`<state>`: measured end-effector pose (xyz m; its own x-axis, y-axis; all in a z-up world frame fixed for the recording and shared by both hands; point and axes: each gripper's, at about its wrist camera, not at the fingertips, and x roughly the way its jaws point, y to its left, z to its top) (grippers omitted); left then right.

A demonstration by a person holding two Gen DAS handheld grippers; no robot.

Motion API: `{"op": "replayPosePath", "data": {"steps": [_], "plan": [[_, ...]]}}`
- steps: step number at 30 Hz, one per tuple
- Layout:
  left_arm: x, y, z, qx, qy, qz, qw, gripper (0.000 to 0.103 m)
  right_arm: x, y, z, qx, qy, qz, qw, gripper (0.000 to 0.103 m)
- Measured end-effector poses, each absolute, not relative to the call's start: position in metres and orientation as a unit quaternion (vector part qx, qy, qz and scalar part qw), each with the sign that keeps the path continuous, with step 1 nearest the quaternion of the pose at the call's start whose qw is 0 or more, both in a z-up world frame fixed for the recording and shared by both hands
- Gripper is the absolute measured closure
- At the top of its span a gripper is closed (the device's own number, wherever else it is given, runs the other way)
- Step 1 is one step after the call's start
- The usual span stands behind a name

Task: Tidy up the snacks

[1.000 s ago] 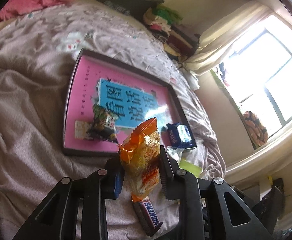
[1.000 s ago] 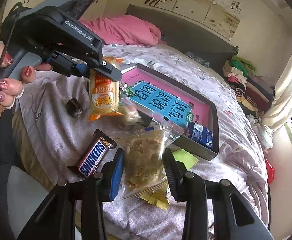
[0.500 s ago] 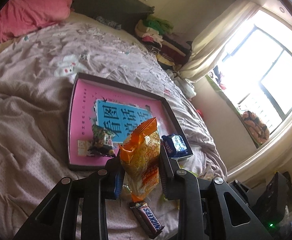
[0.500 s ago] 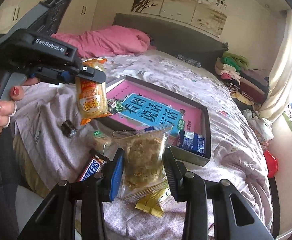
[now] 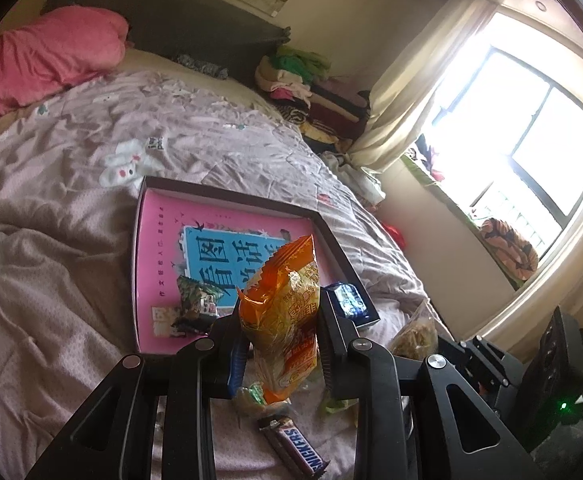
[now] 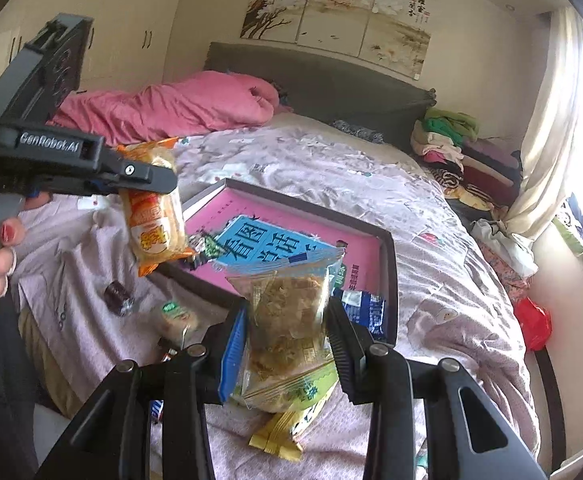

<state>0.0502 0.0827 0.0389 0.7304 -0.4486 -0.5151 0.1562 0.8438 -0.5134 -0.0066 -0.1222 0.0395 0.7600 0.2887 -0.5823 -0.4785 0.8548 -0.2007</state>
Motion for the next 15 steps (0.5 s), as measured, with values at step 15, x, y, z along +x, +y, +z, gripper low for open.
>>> {"op": "replayPosePath", "data": {"steps": [15], "plan": [[0.054, 0.079, 0.046, -0.213, 0.308, -0.167, 0.912, 0.072, 0.017, -0.128, 0.056, -0.137, 0.260, 0.189, 0.937, 0.063]]}}
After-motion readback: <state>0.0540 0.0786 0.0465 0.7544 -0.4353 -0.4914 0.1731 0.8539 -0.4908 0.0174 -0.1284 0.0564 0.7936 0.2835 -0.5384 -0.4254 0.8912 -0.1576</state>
